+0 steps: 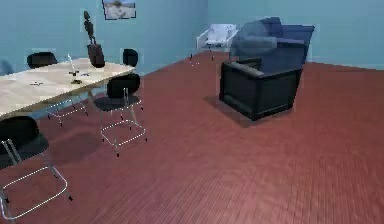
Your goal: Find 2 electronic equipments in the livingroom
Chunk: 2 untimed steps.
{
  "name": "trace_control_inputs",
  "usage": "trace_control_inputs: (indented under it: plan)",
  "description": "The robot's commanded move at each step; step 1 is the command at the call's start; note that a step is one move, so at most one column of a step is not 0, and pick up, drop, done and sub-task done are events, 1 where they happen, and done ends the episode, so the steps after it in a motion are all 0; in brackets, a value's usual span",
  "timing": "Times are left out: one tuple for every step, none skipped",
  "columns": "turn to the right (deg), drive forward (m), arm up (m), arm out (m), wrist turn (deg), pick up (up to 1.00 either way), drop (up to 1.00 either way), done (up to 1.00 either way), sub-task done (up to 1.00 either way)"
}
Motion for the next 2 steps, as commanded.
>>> trace_control_inputs:
  plan:
    - [45.0,0.00,0.00,0.00,0.0,0.00,0.00,0.00,0.00]
    - [6.0,0.00,0.00,0.00,0.0,0.00,0.00,0.00,0.00]
